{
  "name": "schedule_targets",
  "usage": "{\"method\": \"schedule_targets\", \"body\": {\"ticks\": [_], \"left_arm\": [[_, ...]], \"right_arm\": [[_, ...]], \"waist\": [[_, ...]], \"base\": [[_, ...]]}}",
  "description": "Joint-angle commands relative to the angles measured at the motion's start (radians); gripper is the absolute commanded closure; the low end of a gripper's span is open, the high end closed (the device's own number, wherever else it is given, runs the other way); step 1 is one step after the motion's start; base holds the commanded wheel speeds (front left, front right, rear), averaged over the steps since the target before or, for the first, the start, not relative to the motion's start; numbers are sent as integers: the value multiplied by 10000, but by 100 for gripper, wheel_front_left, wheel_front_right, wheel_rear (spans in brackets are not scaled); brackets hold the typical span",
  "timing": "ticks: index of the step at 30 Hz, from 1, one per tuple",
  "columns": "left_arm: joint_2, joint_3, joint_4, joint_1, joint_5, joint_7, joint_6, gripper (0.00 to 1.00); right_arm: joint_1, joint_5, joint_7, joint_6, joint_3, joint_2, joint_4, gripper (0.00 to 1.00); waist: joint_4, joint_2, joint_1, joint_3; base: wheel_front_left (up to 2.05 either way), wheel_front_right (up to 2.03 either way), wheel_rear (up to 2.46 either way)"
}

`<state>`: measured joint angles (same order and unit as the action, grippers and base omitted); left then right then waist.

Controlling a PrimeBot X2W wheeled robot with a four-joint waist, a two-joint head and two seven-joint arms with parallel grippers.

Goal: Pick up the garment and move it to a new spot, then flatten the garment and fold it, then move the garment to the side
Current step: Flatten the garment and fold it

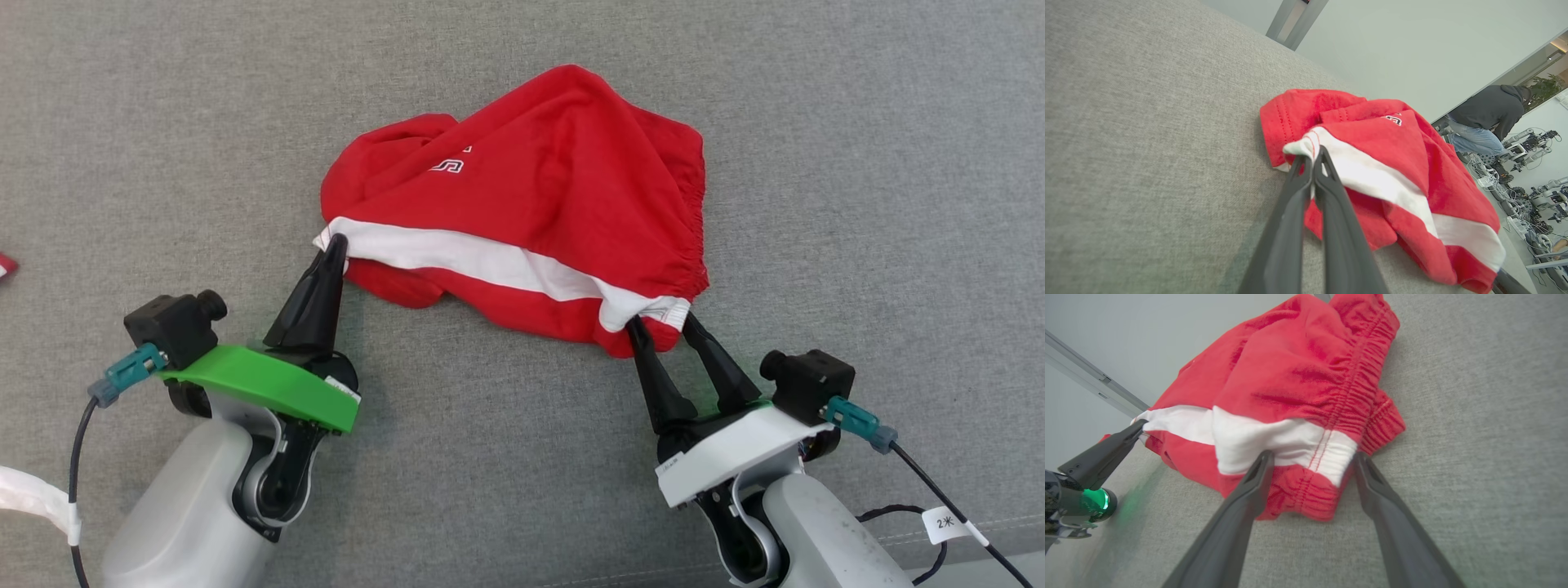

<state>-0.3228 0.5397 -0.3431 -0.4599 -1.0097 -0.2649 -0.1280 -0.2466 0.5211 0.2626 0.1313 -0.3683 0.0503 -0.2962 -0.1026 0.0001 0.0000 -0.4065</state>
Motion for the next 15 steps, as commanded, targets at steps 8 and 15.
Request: {"method": "schedule_targets", "body": {"ticks": [8,15], "left_arm": [[12,-128,-58,221,147,11,-44,100],[27,-190,-140,278,195,11,-45,100]], "right_arm": [[59,185,31,-11,-12,87,241,0],[230,352,31,-11,304,66,599,51]], "waist": [[-24,-1,0,57],[-85,-1,0,123]], "base": [[0,0,0],[0,0,0]]}}
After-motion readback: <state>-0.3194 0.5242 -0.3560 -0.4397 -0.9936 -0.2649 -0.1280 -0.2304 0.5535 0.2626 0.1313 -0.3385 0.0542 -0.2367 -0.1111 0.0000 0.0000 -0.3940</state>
